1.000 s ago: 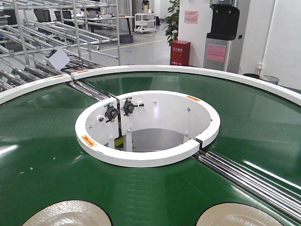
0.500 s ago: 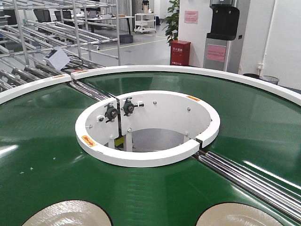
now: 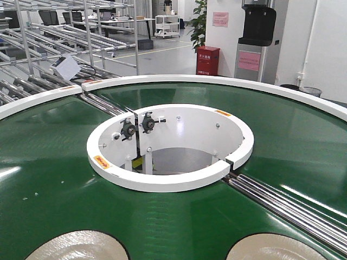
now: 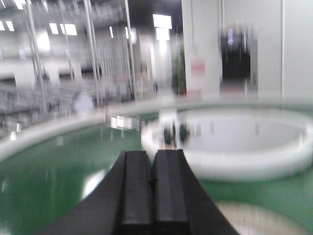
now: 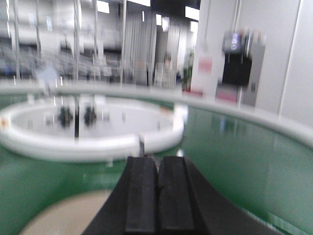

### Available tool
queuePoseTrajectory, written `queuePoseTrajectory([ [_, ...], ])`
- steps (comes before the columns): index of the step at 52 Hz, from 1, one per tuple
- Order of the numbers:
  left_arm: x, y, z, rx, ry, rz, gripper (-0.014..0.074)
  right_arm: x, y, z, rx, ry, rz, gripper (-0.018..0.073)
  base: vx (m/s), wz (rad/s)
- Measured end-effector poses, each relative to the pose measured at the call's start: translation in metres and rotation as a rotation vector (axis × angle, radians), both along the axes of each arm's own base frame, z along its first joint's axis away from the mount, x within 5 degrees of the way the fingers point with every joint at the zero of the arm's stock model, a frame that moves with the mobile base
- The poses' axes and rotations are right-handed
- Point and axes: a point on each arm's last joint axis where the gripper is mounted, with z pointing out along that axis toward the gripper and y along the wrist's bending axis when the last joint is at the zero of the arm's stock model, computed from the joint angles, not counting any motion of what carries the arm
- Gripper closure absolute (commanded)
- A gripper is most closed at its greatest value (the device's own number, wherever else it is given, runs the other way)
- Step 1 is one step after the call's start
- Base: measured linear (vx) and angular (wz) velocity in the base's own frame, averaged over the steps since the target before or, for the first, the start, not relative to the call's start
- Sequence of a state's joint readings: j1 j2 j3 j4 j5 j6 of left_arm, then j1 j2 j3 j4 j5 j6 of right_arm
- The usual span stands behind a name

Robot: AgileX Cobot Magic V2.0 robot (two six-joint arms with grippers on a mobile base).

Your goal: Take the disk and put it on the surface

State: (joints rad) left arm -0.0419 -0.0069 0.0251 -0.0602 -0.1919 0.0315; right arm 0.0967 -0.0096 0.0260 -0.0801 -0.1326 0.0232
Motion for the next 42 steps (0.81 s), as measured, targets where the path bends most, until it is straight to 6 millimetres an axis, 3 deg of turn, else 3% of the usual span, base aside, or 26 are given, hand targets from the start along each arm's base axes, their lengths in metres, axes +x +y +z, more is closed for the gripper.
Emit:
queuePoseTrajectory([
  [6, -0.008, 0.001, 0.036, -0.017, -0.111, 0.0, 0.0596, -0.009, -0.001, 0.039, 0.015, -0.123, -0.002, 0.0568, 0.0, 0.0],
  [12, -0.021, 0.001, 0.109, 0.043, -0.226, 0.021, 0.0596, -0.025, -0.003, 0.11, 0.009, -0.263, -0.013, 0.0568, 0.0, 0.0],
  [13, -0.019, 0.001, 0.113, 0.052, -0.22, 0.024, 0.0596, -0.026, -0.003, 0.123, 0.004, -0.277, -0.016, 0.0568, 0.0, 0.0],
  [14, -0.022, 0.001, 0.132, 0.062, -0.249, 0.029, 0.0596, -0.026, -0.003, 0.132, 0.001, -0.286, -0.018, 0.0568, 0.0, 0.0],
  [16, -0.021, 0.001, 0.154, 0.081, -0.263, 0.037, 0.0596, -0.024, -0.003, 0.156, -0.008, -0.294, -0.022, 0.0568, 0.0, 0.0],
  [21, 0.0, 0.0, 0.195, 0.132, -0.233, 0.052, 0.0596, -0.002, -0.001, 0.193, -0.025, -0.248, -0.026, 0.0568, 0.0, 0.0],
  [28, 0.056, -0.003, 0.21, 0.169, -0.078, 0.046, 0.0596, 0.053, 0.004, 0.205, -0.04, -0.099, -0.023, 0.0568, 0.0, 0.0],
  [34, 0.103, -0.005, 0.196, 0.184, 0.067, 0.034, 0.0596, 0.099, 0.009, 0.191, -0.055, 0.044, -0.019, 0.0568, 0.0, 0.0],
  [42, 0.142, -0.007, 0.171, 0.193, 0.217, 0.019, 0.0592, 0.139, 0.013, 0.163, -0.073, 0.206, -0.015, 0.0568, 0.0, 0.0],
])
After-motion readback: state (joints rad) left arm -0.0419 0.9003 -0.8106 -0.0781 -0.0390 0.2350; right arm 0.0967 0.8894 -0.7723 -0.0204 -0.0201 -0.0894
